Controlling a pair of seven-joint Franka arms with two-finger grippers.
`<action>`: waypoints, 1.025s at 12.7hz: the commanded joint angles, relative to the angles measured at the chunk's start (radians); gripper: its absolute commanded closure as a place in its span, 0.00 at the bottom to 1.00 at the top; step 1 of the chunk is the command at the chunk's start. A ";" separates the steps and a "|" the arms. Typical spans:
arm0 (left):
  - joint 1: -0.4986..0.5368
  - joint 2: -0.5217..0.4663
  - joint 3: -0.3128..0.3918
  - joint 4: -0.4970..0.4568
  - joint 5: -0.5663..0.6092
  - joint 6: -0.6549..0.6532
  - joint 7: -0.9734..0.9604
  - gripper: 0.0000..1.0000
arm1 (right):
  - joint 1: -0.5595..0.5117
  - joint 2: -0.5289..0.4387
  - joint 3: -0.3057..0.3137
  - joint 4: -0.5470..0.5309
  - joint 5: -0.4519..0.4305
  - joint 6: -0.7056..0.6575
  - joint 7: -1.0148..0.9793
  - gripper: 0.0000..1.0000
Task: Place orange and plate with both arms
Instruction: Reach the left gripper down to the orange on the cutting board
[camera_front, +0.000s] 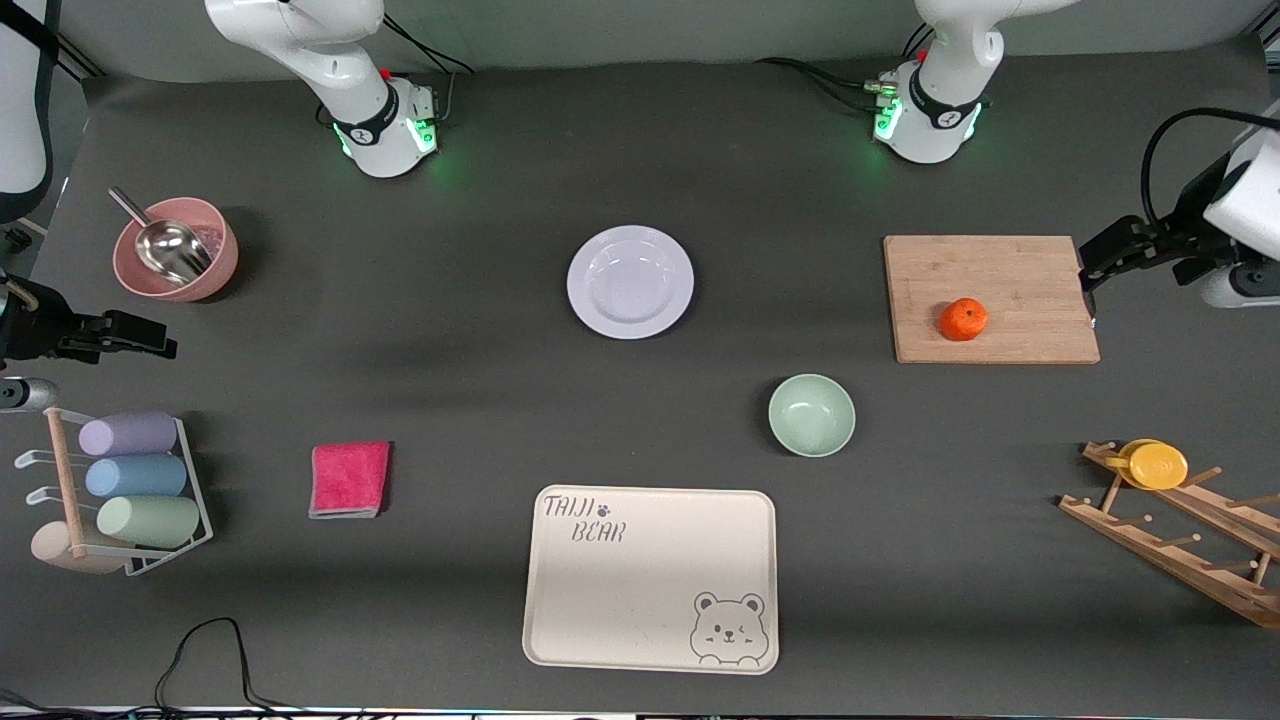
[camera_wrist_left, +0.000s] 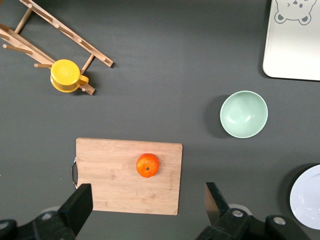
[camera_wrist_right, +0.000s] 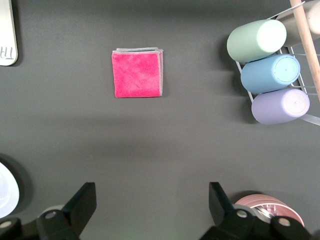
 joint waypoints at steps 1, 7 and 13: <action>-0.007 0.000 0.005 0.005 -0.001 -0.015 0.017 0.00 | -0.004 -0.002 -0.003 0.000 0.018 -0.002 -0.014 0.00; -0.032 0.011 0.005 -0.143 0.003 -0.006 0.001 0.00 | -0.004 -0.003 -0.003 0.000 0.017 -0.002 -0.014 0.00; -0.029 -0.102 0.010 -0.743 0.016 0.611 -0.005 0.00 | -0.001 -0.003 -0.001 0.002 0.017 -0.004 -0.014 0.00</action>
